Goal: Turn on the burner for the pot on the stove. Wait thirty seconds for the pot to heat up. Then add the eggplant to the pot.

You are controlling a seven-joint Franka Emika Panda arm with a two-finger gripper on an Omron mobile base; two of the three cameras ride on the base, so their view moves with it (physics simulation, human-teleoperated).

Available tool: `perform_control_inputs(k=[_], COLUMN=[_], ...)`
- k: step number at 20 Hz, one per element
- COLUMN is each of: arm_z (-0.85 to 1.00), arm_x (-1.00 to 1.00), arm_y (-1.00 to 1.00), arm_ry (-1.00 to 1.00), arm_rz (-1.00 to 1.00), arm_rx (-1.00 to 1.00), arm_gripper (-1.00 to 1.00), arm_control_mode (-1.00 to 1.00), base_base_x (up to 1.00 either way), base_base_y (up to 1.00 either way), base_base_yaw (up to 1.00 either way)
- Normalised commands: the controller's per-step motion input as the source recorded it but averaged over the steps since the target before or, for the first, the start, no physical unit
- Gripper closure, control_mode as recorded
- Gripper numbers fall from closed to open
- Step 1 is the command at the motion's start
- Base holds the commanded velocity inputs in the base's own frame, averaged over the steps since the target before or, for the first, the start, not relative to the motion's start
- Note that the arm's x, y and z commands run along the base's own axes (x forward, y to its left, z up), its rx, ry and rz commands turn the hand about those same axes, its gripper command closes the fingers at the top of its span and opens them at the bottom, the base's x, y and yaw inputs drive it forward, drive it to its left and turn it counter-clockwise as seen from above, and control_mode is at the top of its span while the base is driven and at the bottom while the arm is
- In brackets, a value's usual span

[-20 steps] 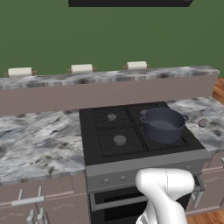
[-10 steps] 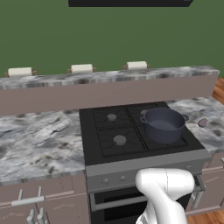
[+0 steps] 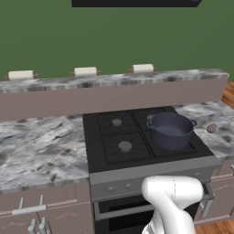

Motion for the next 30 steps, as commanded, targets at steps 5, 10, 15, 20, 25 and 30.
perform_control_inputs(k=[5,10,15,20,25,30], arm_z=[0.0,0.0,0.01,0.03,0.0,0.0], arm_x=[0.0,0.0,0.13,0.36,0.07,0.12], arm_y=[0.0,0.0,0.0,0.0,-0.22,-0.12], arm_ry=[0.0,0.0,0.1,0.32,0.32,0.29], arm_rz=[0.0,0.0,-0.07,-0.11,-0.03,-0.04], arm_rx=[0.0,0.0,0.0,0.0,0.04,0.01], arm_gripper=[-1.0,-1.0,-1.0,-1.0,-1.0,-1.0], arm_control_mode=[-1.0,-1.0,-1.0,-1.0,-1.0,-1.0], base_base_x=[0.0,0.0,0.0,0.0,0.0,0.0], base_base_y=[0.0,0.0,0.0,0.0,0.0,0.0], base_base_yaw=[0.0,0.0,0.0,0.0,0.0,0.0])
